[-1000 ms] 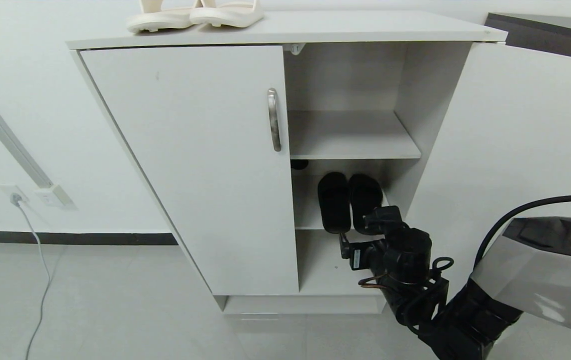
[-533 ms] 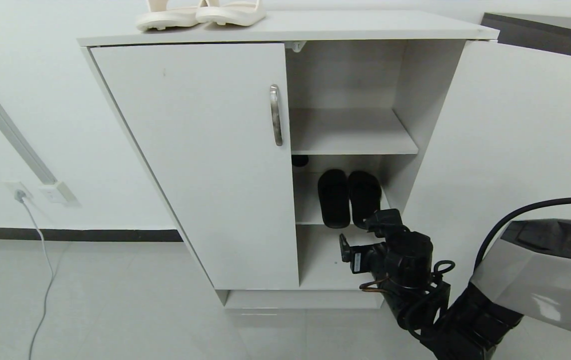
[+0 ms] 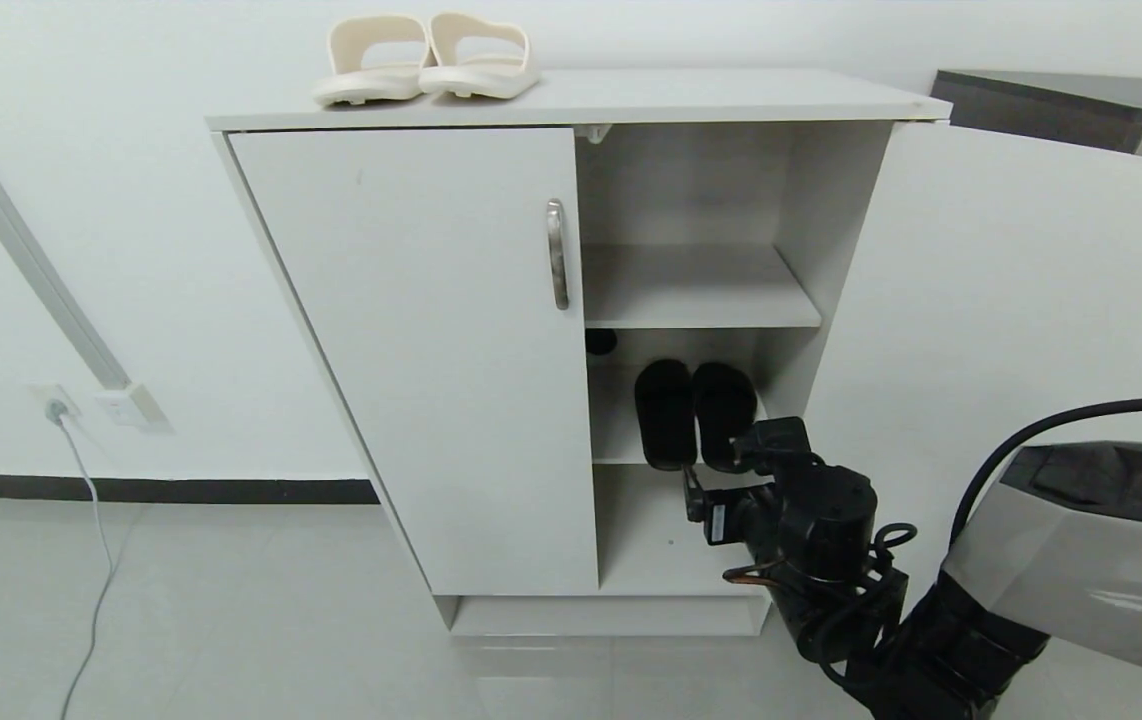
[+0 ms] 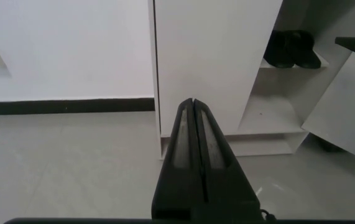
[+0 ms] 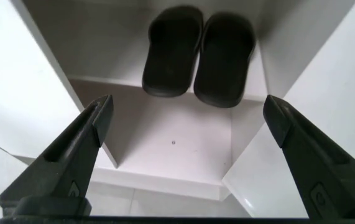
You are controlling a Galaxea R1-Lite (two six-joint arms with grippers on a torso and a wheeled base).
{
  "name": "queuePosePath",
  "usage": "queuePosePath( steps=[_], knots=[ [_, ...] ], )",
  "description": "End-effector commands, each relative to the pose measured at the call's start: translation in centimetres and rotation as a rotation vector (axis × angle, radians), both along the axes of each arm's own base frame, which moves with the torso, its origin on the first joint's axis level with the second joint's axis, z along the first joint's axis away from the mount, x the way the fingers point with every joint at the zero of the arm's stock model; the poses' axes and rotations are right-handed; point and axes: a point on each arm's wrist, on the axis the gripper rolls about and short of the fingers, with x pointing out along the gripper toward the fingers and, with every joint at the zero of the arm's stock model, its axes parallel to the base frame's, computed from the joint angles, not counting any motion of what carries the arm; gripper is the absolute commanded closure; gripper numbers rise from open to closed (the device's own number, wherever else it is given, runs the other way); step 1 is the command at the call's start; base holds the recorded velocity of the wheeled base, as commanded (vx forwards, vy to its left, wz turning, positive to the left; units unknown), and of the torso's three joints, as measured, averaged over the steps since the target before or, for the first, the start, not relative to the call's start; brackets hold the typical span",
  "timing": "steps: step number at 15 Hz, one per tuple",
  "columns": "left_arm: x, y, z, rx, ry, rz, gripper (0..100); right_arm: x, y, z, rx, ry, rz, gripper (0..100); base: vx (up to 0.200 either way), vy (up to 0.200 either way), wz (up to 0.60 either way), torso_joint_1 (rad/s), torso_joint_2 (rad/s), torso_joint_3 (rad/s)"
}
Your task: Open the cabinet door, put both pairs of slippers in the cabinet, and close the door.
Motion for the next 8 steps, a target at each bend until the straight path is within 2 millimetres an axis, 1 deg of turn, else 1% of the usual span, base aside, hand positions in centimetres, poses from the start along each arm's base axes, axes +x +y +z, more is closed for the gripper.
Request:
queuePosePath(
  steps=[1,4,6,8],
  knots=[
    [0.01,0.00,0.00,0.000,0.001,0.000,100,-0.05,0.07,-0.26,-0.005,0.006,0.003,0,0.000,0.000,0.00,0.007,0.00,0.193],
    [0.01,0.00,0.00,0.001,0.001,0.000,100,-0.10,0.18,-0.23,-0.008,0.004,0.007,0,0.000,0.000,0.00,-0.002,0.00,0.175],
    [0.01,0.00,0.00,0.004,0.001,0.001,100,-0.19,0.25,-0.12,-0.006,0.002,0.010,0,0.000,0.000,0.00,0.002,0.00,0.068],
    [0.02,0.01,-0.03,0.009,0.001,0.003,100,-0.38,0.38,-0.12,-0.007,0.003,0.016,0,0.000,0.000,0.00,0.000,0.00,0.000]
  ],
)
